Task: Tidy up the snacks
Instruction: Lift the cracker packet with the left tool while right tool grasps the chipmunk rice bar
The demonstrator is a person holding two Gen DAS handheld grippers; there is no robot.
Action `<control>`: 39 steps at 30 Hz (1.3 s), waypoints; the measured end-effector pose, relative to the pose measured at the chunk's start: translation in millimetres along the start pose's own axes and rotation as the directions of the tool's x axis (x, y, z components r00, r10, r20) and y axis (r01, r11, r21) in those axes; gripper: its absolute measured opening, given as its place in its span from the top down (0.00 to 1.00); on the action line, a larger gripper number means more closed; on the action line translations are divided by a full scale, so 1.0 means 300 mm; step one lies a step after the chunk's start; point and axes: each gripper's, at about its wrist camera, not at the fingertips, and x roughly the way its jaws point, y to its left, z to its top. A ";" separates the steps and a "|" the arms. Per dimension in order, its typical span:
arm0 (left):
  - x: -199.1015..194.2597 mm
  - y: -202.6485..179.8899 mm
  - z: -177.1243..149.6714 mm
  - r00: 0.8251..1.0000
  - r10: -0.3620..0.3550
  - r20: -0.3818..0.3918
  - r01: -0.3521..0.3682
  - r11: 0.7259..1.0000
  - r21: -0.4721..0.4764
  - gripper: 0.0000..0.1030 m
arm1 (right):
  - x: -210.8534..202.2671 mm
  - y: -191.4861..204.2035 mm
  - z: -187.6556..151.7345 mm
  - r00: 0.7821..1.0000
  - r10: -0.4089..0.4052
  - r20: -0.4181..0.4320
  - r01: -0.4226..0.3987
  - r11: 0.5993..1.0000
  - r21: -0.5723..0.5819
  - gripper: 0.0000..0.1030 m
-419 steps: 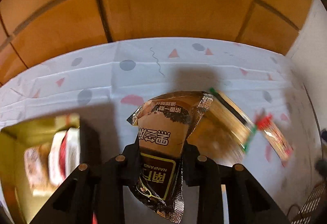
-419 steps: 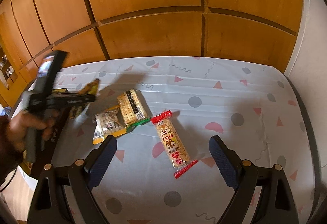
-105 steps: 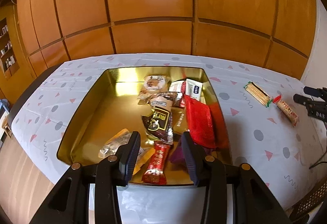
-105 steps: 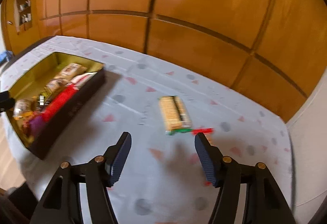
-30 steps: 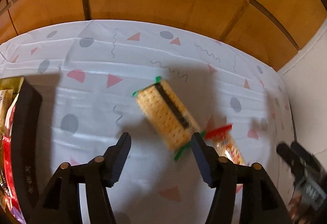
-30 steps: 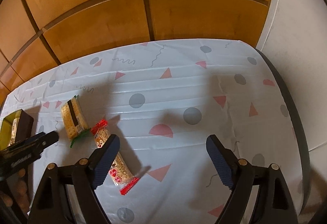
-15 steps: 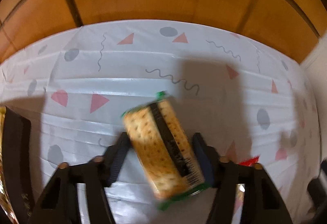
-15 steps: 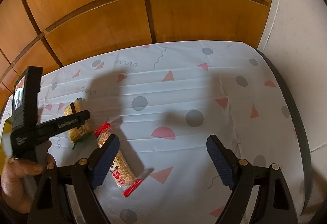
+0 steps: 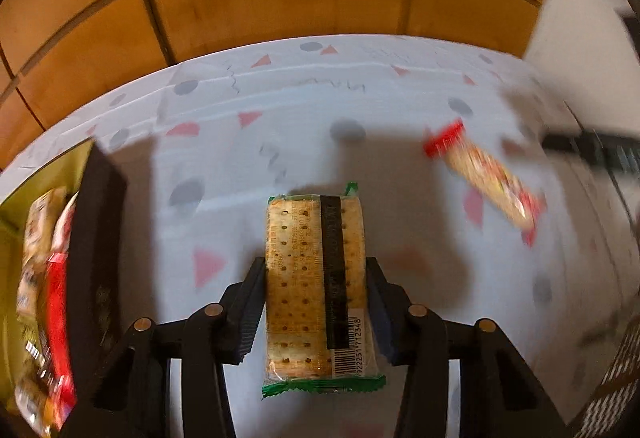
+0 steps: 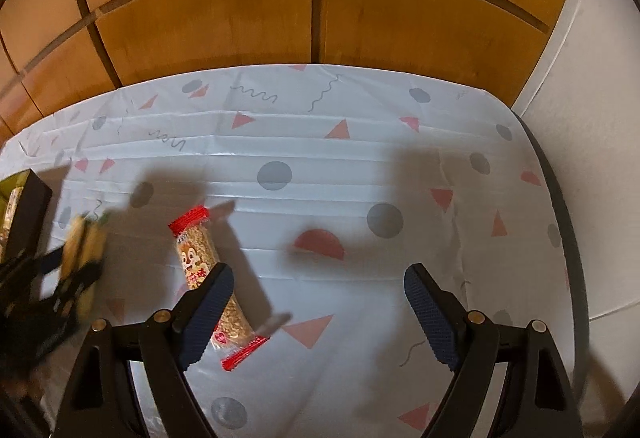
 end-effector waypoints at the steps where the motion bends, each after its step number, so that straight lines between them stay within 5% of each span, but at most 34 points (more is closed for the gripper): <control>1: -0.019 0.000 -0.025 1.000 0.000 0.008 0.000 1.000 0.000 0.54 | -0.001 -0.003 -0.001 1.000 -0.001 0.003 0.001 1.000 0.003 0.15; 9: -0.029 -0.011 -0.191 0.997 0.017 0.073 -0.020 0.999 0.043 0.53 | -0.011 -0.004 0.002 0.999 0.004 0.034 -0.005 1.000 0.015 0.15; 26: -0.045 0.010 -0.233 0.990 -0.031 0.137 0.027 0.999 0.029 0.53 | 0.005 0.143 -0.015 0.993 0.112 0.025 -0.108 0.985 -0.134 0.15; 32: -0.044 0.015 -0.236 0.988 -0.040 0.147 0.037 0.999 0.025 0.53 | 0.076 0.191 -0.009 0.984 0.171 -0.050 -0.176 0.978 -0.116 0.15; 37: -0.044 0.019 -0.237 0.987 -0.049 0.150 0.046 0.999 0.019 0.53 | 0.156 0.263 -0.027 0.986 0.133 -0.098 -0.148 0.976 -0.161 0.15; 39: -0.044 0.020 -0.236 0.987 -0.050 0.150 0.048 0.999 0.016 0.53 | 0.178 0.285 -0.044 0.983 0.129 -0.129 -0.151 0.972 -0.178 0.28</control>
